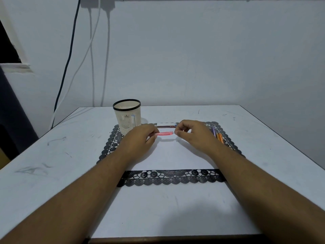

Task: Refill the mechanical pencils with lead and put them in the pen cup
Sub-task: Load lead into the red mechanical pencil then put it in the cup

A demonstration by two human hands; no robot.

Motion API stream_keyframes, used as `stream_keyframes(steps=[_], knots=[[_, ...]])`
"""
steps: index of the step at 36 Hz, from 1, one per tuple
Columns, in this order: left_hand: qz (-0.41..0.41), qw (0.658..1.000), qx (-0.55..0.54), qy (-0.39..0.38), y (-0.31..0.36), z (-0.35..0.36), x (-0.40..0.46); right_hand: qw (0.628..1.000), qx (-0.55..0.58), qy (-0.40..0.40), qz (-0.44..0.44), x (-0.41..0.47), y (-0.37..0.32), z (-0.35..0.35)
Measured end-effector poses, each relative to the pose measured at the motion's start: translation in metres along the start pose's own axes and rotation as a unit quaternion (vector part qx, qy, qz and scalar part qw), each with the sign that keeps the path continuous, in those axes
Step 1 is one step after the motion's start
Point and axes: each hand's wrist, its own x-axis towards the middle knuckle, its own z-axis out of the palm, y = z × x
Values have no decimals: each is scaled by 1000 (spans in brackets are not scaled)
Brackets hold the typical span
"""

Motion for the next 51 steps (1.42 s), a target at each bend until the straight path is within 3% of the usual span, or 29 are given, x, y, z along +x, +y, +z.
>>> stream_keyframes(steps=[21,26,30,40,51], knots=[[-12,1000,26,7,-5,2,-1,999,-48,-12,6,3,2,-8],[-25,999,14,15,-9,-1,-1,999,-35,25,23,4,8,-15],[-22,1000,16,15,-9,-2,0,995,-75,-1,59,4,14,-14],[32,997,-6,-66,1,0,-5,983,-172,-39,46,5,15,-1],[54,992,4,-110,-1,5,-3,981,-189,-46,7,11,24,2]])
